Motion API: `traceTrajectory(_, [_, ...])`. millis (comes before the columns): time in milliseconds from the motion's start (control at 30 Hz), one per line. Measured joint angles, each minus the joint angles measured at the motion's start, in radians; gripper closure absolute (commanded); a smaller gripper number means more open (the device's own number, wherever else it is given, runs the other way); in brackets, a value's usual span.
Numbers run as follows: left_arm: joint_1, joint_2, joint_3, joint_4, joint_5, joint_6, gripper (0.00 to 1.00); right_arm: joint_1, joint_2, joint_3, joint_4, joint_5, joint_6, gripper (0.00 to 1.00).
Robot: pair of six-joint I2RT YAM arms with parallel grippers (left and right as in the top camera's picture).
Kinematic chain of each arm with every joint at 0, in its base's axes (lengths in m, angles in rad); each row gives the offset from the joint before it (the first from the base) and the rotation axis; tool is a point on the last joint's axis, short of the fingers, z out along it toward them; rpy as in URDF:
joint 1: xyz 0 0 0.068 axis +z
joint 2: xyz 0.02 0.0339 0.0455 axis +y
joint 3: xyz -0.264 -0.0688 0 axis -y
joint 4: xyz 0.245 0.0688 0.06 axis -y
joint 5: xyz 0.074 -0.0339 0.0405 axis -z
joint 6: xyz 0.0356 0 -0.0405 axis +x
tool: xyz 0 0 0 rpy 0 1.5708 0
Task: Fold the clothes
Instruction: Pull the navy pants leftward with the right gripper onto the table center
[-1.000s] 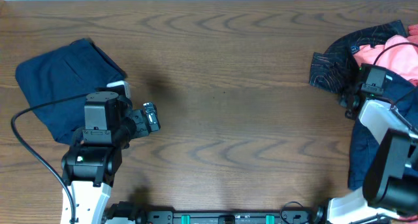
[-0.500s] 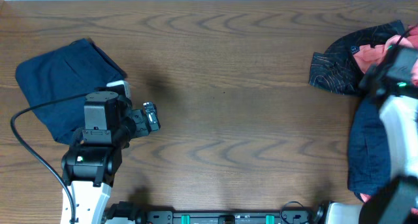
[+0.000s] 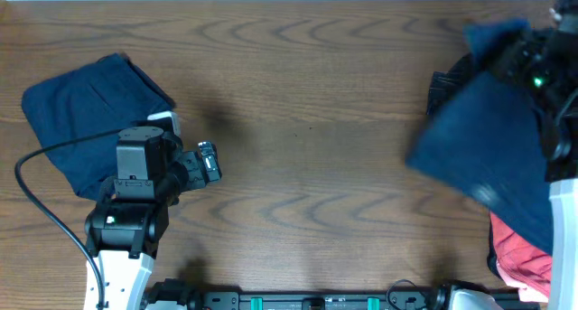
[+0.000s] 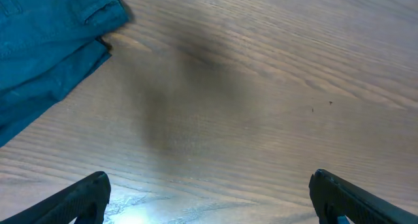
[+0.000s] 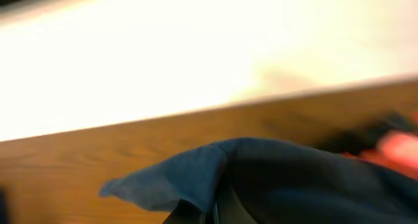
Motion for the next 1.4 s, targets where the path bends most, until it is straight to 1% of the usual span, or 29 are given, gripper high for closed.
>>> traceTrajectory(100, [0.000,0.000,0.000,0.000,0.000,0.000,0.02,0.106,0.019,0.005,0.063,-0.032,0.037,0.99])
traceTrajectory(200, [0.000,0.000,0.000,0.000,0.000,0.000,0.02,0.200,0.078,0.008,0.139,-0.051,0.071,0.99])
traceTrajectory(233, [0.000,0.000,0.000,0.000,0.000,0.000,0.02,0.231,0.111,0.008,0.164,-0.056,0.080,0.98])
traceTrajectory(267, [0.000,0.000,0.000,0.000,0.000,0.000,0.02,0.252,0.140,0.008,0.184,-0.059,0.089,0.94])
traceTrajectory(300, [0.000,0.000,0.000,0.000,0.000,0.000,0.02,0.275,0.175,0.008,0.200,-0.060,0.099,0.79])
traceTrajectory(333, [0.000,0.000,0.000,0.000,0.000,0.000,0.02,0.293,0.208,0.009,0.211,-0.058,0.108,0.63])
traceTrajectory(367, [0.000,0.000,0.000,0.000,0.000,0.000,0.02,0.311,0.245,0.009,0.217,-0.052,0.112,0.41])
traceTrajectory(433, [0.000,0.000,0.000,0.002,0.000,0.000,0.02,0.336,0.308,0.009,0.218,-0.021,0.115,0.16])
traceTrajectory(467, [0.000,0.000,0.000,0.004,0.000,0.000,0.02,0.344,0.333,0.009,0.215,0.000,0.115,0.05])
traceTrajectory(500, [0.000,0.000,0.000,0.008,0.000,0.000,0.02,0.348,0.362,0.009,0.203,0.039,0.117,0.01])
traceTrajectory(667, [0.000,0.000,0.000,0.009,0.004,-0.013,0.02,0.323,0.387,0.009,0.057,0.193,0.116,0.01])
traceTrajectory(833, [0.000,0.003,0.000,0.031,0.016,-0.117,0.02,0.246,0.349,0.010,-0.201,0.327,0.116,0.01])
traceTrajectory(967, [0.000,0.034,-0.001,0.107,0.096,-0.174,0.02,0.148,0.293,0.010,-0.371,0.395,0.116,0.01])
traceTrajectory(1033, [-0.005,0.082,-0.001,0.144,0.163,-0.191,0.02,0.085,0.261,0.010,-0.449,0.414,0.116,0.01])
traceTrajectory(1167, [-0.050,0.189,-0.001,0.188,0.238,-0.222,0.02,-0.009,0.229,0.011,-0.546,0.432,0.116,0.01])
traceTrajectory(1267, [-0.117,0.298,-0.003,0.249,0.283,-0.251,0.02,-0.071,0.228,0.011,-0.604,0.441,0.116,0.01])
traceTrajectory(1400, [-0.220,0.432,-0.003,0.357,0.311,-0.290,0.02,-0.114,0.228,0.011,-0.644,0.443,0.116,0.01])
